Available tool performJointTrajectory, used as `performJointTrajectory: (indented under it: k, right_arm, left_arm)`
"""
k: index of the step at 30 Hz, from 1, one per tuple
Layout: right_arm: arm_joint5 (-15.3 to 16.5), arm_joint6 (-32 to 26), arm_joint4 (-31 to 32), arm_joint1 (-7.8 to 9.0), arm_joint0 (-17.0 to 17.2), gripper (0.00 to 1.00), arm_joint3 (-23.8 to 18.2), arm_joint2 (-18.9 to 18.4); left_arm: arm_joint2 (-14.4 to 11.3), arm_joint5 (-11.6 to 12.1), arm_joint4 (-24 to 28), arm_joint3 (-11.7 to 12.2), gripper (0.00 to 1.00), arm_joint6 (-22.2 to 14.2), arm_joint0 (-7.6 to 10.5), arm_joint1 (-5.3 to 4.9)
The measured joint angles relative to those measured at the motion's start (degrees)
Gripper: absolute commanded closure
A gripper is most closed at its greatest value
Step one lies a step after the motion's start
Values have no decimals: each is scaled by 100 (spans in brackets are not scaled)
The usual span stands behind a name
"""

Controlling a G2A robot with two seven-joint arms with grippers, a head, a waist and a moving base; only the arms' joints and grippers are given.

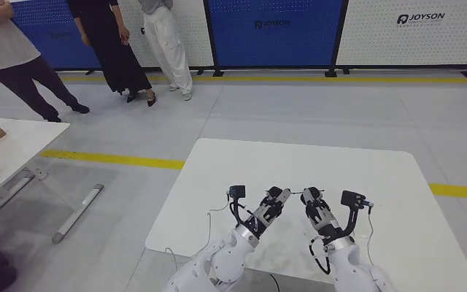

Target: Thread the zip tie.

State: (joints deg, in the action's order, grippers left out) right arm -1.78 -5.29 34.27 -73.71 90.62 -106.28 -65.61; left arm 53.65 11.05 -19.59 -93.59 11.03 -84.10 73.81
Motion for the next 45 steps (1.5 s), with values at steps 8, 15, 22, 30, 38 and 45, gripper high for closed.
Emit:
performJointTrajectory:
  k: [8, 15, 22, 30, 38, 45]
  right_arm:
    - [83, 45, 71, -3, 49, 100, -15, -12]
    - [152, 58, 100, -3, 84, 100, -37, -36]
    - [179, 17, 161, -7, 85, 100, -75, -25]
    - [202, -93, 83, -17, 54, 100, -52, -8]
    - [180, -175, -70, -21, 49, 81, -66, -76]
    - [166, -131, -82, -26, 67, 80, -44, -93]
  left_arm:
    - [-65, -37, -52, 58, 75, 5, 40, 32]
    - [-77, -37, -10, 103, 100, 11, 76, 57]
    - [-68, 53, -82, 2, 100, -12, 33, 59]
    - [-10, 114, -55, -19, 100, -57, -6, 55]
    - [-5, 68, -50, -23, 100, -23, -5, 72]
    - [-6, 40, -31, 40, 100, 30, 19, 94]
